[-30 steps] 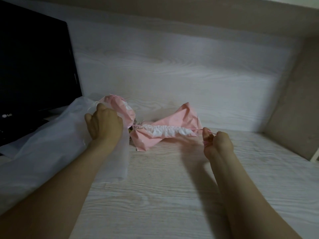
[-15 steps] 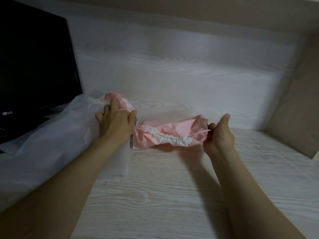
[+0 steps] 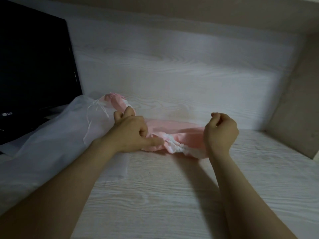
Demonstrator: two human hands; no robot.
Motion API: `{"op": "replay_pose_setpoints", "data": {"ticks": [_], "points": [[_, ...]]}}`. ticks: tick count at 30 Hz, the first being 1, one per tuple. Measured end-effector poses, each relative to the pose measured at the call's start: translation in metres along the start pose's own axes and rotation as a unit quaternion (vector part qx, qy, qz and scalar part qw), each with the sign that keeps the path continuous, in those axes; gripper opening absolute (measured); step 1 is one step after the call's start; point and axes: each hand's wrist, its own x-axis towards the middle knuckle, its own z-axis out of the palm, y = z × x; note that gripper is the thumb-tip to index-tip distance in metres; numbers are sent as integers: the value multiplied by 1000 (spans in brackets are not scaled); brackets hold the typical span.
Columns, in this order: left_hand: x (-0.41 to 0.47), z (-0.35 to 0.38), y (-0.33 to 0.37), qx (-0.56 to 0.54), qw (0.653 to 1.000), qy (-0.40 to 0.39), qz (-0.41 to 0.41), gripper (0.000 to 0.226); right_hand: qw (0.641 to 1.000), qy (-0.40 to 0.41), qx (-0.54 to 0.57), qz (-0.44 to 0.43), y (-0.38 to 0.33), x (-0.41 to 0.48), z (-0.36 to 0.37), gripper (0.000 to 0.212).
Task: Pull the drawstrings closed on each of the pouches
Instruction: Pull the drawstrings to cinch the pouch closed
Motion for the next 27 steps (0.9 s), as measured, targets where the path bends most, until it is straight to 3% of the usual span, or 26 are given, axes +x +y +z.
{"op": "replay_pose_setpoints", "data": {"ticks": [3, 5, 9, 12, 14, 17, 19, 23, 27], "points": [[-1, -1, 4, -14, 999, 23, 28, 72, 990, -29, -27, -137, -1, -6, 6, 30], [-2, -3, 8, -24, 998, 30, 47, 57, 986, -63, 29, -153, -6, -12, 9, 27], [2, -3, 11, -55, 998, 2, 29, 36, 974, -155, 165, -24, -7, -15, 12, 28], [3, -8, 16, -107, 994, 16, -15, 32, 960, -193, 193, 59, -1, -10, 14, 30], [4, -10, 19, -204, 975, 22, -82, 28, 957, -210, 192, 64, 3, -8, 16, 34], [9, -7, 21, -365, 912, 29, -187, 34, 956, -233, 179, 22, 4, -10, 19, 42], [10, -4, 22, -401, 891, 24, -212, 39, 956, -244, 161, -31, -1, -15, 19, 41], [1, -5, 24, -169, 966, 145, -133, 65, 957, -234, 94, -144, -10, -31, 20, 36], [1, -5, 19, -84, 977, 144, -131, 59, 943, -230, 10, -240, -6, -30, 17, 38]]}}
